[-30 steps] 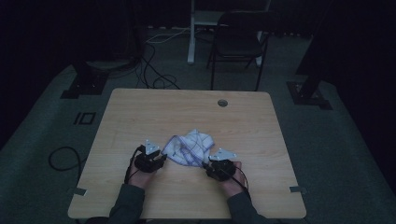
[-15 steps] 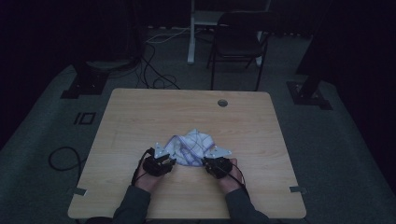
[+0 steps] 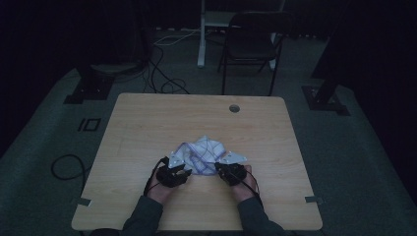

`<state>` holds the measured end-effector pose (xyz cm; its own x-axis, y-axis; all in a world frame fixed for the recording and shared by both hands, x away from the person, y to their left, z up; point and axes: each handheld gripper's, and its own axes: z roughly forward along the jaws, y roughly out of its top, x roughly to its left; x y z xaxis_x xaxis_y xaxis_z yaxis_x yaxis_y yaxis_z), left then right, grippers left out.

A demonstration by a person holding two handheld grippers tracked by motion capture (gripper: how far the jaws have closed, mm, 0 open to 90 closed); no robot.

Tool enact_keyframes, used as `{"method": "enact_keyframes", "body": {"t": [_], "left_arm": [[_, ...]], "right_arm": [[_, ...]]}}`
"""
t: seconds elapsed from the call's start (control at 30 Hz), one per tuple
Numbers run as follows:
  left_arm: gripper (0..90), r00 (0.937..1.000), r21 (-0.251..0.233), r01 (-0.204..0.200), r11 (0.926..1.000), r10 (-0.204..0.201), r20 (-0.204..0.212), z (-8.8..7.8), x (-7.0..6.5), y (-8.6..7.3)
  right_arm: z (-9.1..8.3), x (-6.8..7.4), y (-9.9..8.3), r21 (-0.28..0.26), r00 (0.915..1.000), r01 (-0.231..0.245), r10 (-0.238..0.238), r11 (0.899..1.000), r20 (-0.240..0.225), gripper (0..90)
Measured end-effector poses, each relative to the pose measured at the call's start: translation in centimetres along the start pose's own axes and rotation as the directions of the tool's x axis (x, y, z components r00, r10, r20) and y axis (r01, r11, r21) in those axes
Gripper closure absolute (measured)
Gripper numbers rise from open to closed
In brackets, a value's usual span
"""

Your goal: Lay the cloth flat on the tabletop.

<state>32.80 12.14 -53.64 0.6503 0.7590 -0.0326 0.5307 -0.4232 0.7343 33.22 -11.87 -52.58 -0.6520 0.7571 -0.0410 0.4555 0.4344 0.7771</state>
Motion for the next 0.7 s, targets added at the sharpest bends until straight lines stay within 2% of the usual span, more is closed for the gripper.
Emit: {"method": "enact_keyframes", "body": {"t": [0.43, 0.7], "left_arm": [[62.8, 0.9977, 0.007, -0.052, 0.9986, 0.051, 0.044, 0.8, -1.6, 0.3], [61.4, 0.9967, 0.002, -0.074, 0.9973, 0.074, 0.033, 1.3, -2.1, 0.4]], "right_arm": [[-0.7, -0.8, 2.0, -0.062, 0.9994, -0.016, 0.018, 0.998, 0.029, 88.5], [-0.8, -1.0, 2.8, -0.083, 0.9990, -0.028, 0.031, 0.996, 0.033, 88.6]]}}
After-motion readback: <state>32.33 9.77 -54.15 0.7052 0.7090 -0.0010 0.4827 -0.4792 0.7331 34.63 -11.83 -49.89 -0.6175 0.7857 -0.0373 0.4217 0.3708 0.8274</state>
